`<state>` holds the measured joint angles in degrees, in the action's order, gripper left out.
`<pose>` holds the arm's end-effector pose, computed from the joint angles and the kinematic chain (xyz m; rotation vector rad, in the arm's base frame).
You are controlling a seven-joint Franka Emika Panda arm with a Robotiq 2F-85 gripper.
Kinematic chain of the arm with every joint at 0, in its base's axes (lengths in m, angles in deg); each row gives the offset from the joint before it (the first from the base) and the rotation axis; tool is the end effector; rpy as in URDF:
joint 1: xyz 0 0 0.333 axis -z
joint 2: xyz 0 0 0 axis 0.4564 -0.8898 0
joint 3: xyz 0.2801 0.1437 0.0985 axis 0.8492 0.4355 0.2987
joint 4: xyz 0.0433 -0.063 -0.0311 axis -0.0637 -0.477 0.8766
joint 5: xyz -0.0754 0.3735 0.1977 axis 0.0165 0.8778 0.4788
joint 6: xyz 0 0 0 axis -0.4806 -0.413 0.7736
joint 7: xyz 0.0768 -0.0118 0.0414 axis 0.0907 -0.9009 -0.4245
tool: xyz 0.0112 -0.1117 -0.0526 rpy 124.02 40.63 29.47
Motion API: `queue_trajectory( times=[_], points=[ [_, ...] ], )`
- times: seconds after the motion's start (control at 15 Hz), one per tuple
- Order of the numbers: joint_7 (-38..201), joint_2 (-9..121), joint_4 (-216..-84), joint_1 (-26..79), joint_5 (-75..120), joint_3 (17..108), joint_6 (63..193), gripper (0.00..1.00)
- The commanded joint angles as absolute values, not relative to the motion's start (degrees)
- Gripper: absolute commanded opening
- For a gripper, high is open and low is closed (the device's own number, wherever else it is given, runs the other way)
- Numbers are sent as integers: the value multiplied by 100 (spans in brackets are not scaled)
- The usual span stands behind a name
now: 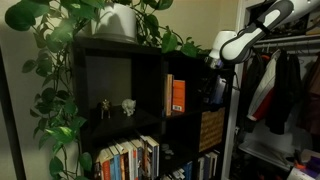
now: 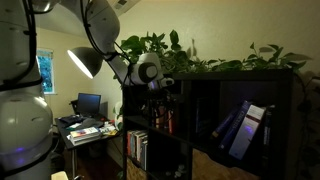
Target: Move the orange book to the top left shelf
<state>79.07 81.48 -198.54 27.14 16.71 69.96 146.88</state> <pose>0.5240 0.0334 0.3658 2.9991 0.2191 0.5769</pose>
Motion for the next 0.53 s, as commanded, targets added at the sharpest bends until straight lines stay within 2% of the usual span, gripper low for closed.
queue_trajectory(
  times=[0.0, 0.47],
  points=[
    [7884, 8085, -19839, 2681, 1682, 6979, 14715, 100],
    [7886, 7844, -19754, 2668, 1641, 7006, 15060, 100]
  ],
)
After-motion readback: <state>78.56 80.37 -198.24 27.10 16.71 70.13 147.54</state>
